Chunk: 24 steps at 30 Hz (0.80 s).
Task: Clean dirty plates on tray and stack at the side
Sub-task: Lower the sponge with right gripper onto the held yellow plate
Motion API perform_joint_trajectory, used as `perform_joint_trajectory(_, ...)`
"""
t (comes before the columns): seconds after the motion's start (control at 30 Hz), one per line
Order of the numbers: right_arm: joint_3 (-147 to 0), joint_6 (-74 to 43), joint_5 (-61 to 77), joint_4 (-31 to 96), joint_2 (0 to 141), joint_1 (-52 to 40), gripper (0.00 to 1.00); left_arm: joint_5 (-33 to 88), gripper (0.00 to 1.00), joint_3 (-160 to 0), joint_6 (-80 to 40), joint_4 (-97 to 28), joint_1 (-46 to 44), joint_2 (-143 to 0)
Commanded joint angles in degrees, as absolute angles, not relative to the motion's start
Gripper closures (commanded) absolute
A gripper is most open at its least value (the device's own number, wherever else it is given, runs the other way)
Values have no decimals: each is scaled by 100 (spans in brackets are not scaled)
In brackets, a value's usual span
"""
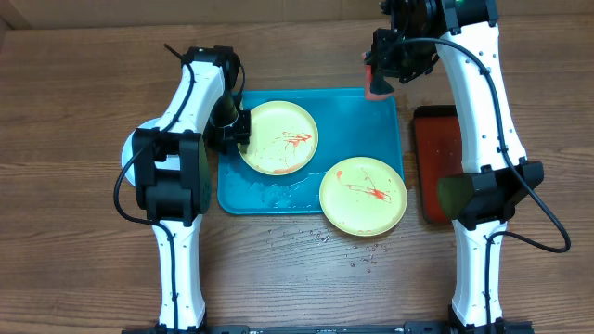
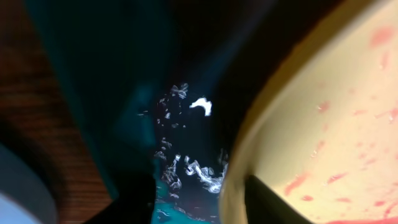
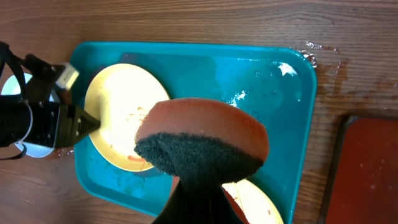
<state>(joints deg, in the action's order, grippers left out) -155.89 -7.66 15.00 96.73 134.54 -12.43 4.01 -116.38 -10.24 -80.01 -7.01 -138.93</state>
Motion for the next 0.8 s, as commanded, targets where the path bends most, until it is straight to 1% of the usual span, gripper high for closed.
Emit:
perform_joint_trajectory(0.0, -15554, -742, 1503, 9612, 13406, -1262, 96, 106, 48, -11603, -395, -7867, -779, -13972)
perform_joint_trajectory(0.07, -15428, -742, 1503, 9570, 13406, -1262, 96, 108, 48, -11603, -47, -7415, -779, -13972)
perform_joint_trajectory(0.2, -15255, -742, 1505, 9531, 13406, -1262, 96, 110, 50, -11603, 167, -6785, -779, -13972)
perform_joint_trajectory(0.37, -14942, -742, 1505, 9428, 13406, -1271, 96, 307, 53, -11603, 381, -6410, -792, -13972)
perform_joint_trajectory(0.47, -14706, -742, 1505, 9321, 13406, -1306, 96, 720, 63, -11603, 705, -6331, -792, -13972)
perform_joint_trajectory(0.53, -14558, -744, 1509, 9247, 13406, -1341, 96, 958, 68, -11603, 797, -6375, -794, -13972)
perform_joint_trajectory(0.57, -14494, -744, 1509, 9227, 13406, -1361, 96, 1046, 73, -11603, 803, -6431, -794, -13972)
perform_joint_trajectory(0.63, -14435, -744, 1509, 9212, 13406, -1404, 96, 1151, 90, -11603, 819, -6595, -794, -13972)
perform_joint_trajectory(0.67, -14435, -744, 1514, 9209, 13406, -1431, 96, 1173, 96, -11603, 816, -6698, -792, -13972)
perform_joint_trajectory(0.77, -14435, -744, 1653, 9150, 13406, -1546, 96, 1162, 96, -11603, 762, -6997, -777, -13972)
